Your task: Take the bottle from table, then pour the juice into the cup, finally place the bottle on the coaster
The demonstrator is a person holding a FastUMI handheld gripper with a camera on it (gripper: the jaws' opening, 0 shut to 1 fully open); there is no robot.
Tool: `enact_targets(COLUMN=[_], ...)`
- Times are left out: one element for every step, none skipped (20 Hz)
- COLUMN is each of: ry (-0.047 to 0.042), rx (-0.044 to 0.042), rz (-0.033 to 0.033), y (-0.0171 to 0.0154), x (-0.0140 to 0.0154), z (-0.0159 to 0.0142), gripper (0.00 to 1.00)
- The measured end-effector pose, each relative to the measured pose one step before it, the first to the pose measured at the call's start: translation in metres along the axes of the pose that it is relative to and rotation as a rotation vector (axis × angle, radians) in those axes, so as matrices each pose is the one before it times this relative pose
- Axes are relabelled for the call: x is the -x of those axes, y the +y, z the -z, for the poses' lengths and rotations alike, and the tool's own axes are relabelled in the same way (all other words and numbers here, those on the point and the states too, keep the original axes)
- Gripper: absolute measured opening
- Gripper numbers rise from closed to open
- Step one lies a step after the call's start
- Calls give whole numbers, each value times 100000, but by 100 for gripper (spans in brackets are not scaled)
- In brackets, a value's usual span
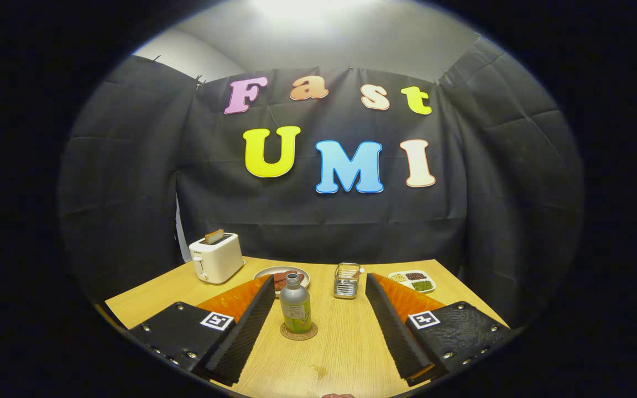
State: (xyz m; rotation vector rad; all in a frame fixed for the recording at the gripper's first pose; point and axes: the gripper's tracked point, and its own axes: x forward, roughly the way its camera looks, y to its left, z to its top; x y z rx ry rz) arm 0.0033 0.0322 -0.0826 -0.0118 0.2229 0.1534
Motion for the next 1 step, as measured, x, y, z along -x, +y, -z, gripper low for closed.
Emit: enact_targets(ry=[-895], rx=[402], rz=[-95], y=[153], x=[-21], z=[-339], gripper=[99])
